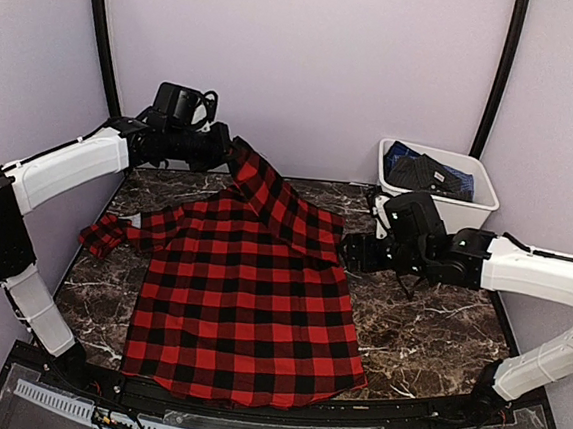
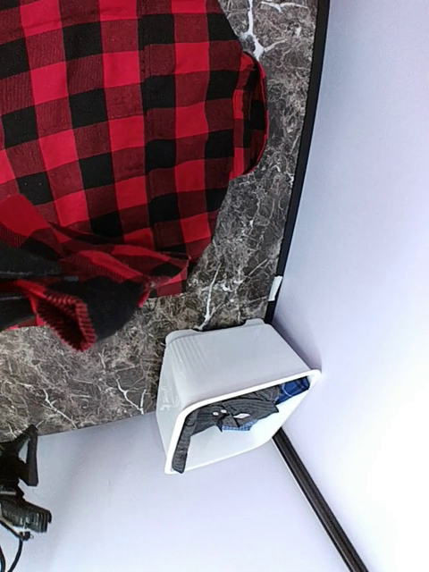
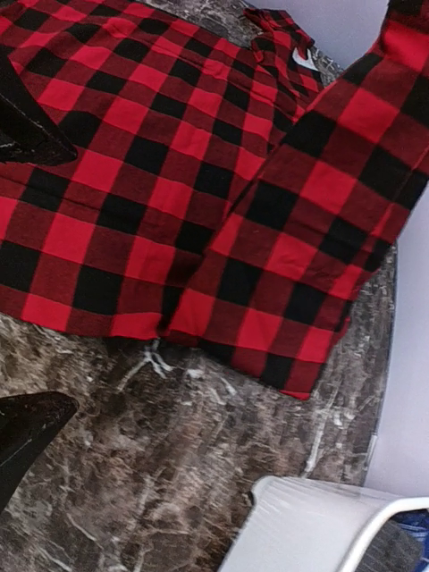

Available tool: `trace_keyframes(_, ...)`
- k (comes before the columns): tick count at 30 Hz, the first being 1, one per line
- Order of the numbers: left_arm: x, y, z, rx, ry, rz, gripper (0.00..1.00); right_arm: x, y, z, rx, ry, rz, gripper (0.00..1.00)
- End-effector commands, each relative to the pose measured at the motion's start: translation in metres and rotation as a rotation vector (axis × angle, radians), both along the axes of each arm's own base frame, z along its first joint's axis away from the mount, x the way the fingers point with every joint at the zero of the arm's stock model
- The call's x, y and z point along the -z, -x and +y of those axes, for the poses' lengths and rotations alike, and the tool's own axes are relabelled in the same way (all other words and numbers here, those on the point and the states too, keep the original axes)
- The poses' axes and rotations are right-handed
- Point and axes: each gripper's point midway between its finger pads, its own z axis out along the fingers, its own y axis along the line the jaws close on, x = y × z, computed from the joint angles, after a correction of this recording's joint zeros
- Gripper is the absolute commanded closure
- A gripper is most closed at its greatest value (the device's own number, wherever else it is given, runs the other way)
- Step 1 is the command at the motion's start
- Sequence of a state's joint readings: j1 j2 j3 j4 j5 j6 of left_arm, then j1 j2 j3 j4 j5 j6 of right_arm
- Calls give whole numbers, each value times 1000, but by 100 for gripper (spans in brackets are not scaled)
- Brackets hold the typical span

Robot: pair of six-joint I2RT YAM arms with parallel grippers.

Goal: Fold and stack the long sleeve shirts
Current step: Pick up the flattened shirt from the center of the board.

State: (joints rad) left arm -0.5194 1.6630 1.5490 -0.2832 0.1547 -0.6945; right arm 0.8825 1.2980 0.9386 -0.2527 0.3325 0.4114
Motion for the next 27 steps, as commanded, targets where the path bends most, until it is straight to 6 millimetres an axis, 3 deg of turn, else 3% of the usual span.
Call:
trace_keyframes(1, -24, 9, 16, -54, 28, -33, 100, 31, 37, -11, 52, -87, 239, 18)
trace_keyframes(9, -28, 10, 19, -39, 29, -49, 100, 86, 103, -30, 127, -101, 530, 27)
trace_keyframes(13, -26, 10, 16, -20, 33, -48, 100, 99, 138, -25, 105, -138, 649, 36)
trace_keyframes(18, -23, 12, 16, -14, 32, -50, 100, 118, 175, -35, 138, -144, 779, 44)
trace_keyframes(22, -21, 12, 18, -18, 37, -56, 100, 135, 195, -33, 121, -164, 852, 50)
trace_keyframes(27, -19, 12, 19, -20, 38, -58, 100, 151, 203, -27, 110, -175, 894, 57)
